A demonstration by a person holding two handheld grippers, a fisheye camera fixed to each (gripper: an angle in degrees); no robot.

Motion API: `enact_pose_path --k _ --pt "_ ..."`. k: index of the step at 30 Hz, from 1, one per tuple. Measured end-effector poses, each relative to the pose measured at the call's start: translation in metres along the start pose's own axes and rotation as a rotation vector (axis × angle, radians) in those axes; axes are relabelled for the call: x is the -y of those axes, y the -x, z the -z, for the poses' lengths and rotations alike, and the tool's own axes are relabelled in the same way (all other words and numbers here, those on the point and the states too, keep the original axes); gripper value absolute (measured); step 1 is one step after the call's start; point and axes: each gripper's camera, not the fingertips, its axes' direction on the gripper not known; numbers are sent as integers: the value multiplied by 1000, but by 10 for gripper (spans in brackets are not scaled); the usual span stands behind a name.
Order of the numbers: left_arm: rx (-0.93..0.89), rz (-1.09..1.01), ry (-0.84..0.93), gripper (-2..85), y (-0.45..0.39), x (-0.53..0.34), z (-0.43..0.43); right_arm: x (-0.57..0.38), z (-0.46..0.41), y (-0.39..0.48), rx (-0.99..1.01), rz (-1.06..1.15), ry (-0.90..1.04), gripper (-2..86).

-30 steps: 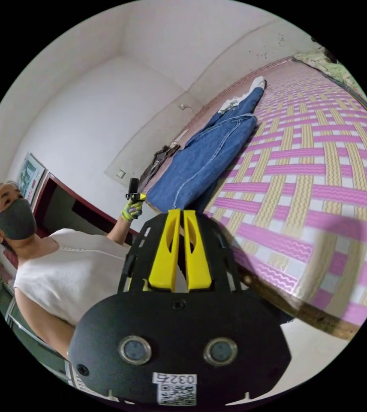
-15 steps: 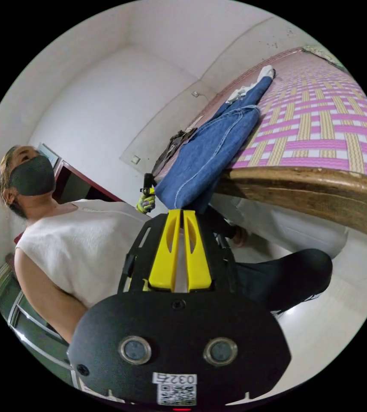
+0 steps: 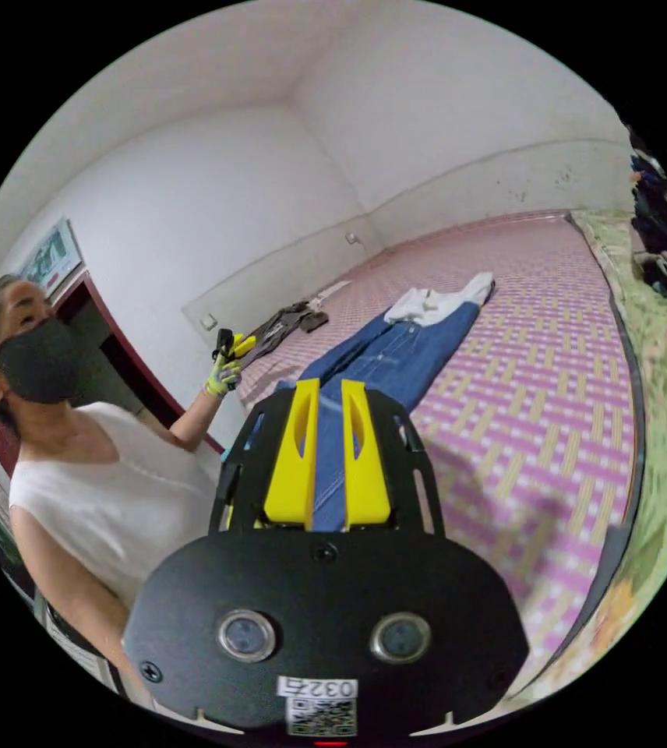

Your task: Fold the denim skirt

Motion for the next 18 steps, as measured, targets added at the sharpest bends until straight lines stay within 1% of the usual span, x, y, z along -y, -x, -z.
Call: enact_pose_path --k 2,3,5,6,8,9,11,15,18 --pt "111 57 64 77 48 76 -50 65 -40 -42 -14 -52 27 62" --pt "141 74 80 82 63 94 -62 81 -50 -56 -8 -75 34 63" --pt "178 191 100 92 135 155 -105 138 -96 -118 13 -192 86 67" --pt "174 222 93 93 152 167 -114 150 -107 -134 17 -227 102 68" --pt "207 331 77 105 216 210 -145 187 -146 -191 -24 -347 130 76" --pt "225 352 80 109 230 219 -153 195 -155 -204 -28 -371 137 82" --pt "281 398 126 121 274 253 -186 220 -185 -248 -50 -457 162 106" --pt "319 410 161 137 310 294 -223 246 -214 -293 -79 -510 167 121" --pt "377 418 177 135 330 313 -240 253 -232 -313 5 -524 139 112"
